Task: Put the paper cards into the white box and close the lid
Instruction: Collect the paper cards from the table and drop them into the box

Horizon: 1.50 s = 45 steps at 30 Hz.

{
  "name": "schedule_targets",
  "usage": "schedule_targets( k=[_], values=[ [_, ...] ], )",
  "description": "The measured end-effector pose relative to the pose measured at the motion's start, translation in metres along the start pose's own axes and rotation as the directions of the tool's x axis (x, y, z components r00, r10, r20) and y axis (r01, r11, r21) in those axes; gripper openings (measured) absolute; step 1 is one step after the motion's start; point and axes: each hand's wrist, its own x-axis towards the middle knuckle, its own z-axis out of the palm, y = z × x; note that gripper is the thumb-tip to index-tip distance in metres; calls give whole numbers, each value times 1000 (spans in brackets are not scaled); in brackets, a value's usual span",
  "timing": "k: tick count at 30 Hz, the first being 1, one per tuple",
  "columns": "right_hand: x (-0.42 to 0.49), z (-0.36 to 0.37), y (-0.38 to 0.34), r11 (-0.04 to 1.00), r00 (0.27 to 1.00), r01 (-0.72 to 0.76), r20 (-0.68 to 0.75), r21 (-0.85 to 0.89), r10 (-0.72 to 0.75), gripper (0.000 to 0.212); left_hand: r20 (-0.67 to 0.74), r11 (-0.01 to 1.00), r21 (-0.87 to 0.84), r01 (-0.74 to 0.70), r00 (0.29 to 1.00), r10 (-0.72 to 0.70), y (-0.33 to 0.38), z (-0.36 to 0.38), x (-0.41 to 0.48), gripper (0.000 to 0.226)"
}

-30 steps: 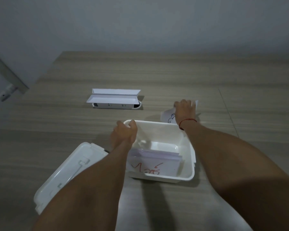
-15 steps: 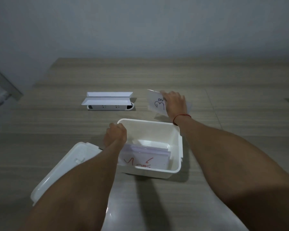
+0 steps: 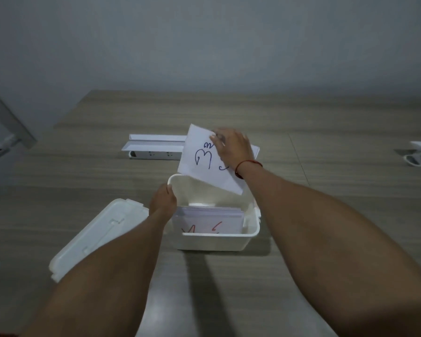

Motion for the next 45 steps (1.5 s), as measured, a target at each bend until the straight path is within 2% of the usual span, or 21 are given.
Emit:
schedule_targets(
  k=[4,8,13,15,18,24,26,27,30,31,32,33,35,36,37,38,40,42,45],
  values=[
    [-24,22,3,999,992,14,123,-36,-9,28,14,994,-89,-56,998,57,-9,2,-2,43],
    [-40,34,7,997,960,-37,275,-61,52,29,-17,992,-101,-81,997,80,-12,5,-2,43],
    [-58,49,10,985,901,-165,413,46,131,29,-26,990,-105,-90,996,87,-11,4,-4,43],
    [-62,53,13,973,832,-222,533,61,157,29,-31,991,-105,-84,996,81,-12,5,-4,44],
    [-70,53,13,965,684,-262,711,27,166,25,-39,993,-92,-70,997,67,-13,6,-1,45],
    [-63,42,8,933,490,-339,823,-121,286,38,-49,995,-88,-56,997,51,-10,7,-3,46],
    [-65,42,9,924,453,-350,837,-151,308,43,-42,993,-105,-49,998,44,-9,6,-3,45],
    [-67,42,9,922,437,-354,844,-157,311,42,-42,993,-105,-46,998,42,-9,6,-3,45],
    [-74,37,11,898,333,-418,897,-135,290,38,-52,995,-87,-49,998,45,-9,6,-2,45],
    [-75,36,14,884,334,-453,898,-115,288,39,-56,995,-84,-53,997,49,-9,7,-2,45],
    [-76,35,17,877,396,-474,872,-73,287,40,-58,995,-83,-58,997,53,-10,7,-1,44],
    [-77,34,20,881,519,-473,802,-16,294,38,-64,994,-82,-66,996,60,-10,8,0,44],
    [-76,32,29,908,792,-419,500,25,351,33,-78,994,-81,-80,994,73,-11,9,3,43],
    [-76,29,32,918,871,-397,312,-7,380,33,-85,993,-81,-86,993,79,-11,10,3,42],
    [-77,26,34,917,903,-394,159,-69,400,29,-91,993,-80,-92,992,85,-11,10,4,42],
    [-78,26,36,901,902,-414,76,-133,425,28,-92,993,-78,-93,992,86,-12,11,4,42],
    [-82,29,40,844,837,-506,136,-179,531,41,-89,993,-74,-90,993,83,-11,10,3,43],
    [-88,36,44,788,748,-612,270,-68,606,59,-89,993,-72,-93,992,86,-10,10,4,43],
    [-92,43,48,765,734,-644,293,12,613,72,-71,991,-86,-99,993,93,-7,11,4,43]
  ],
)
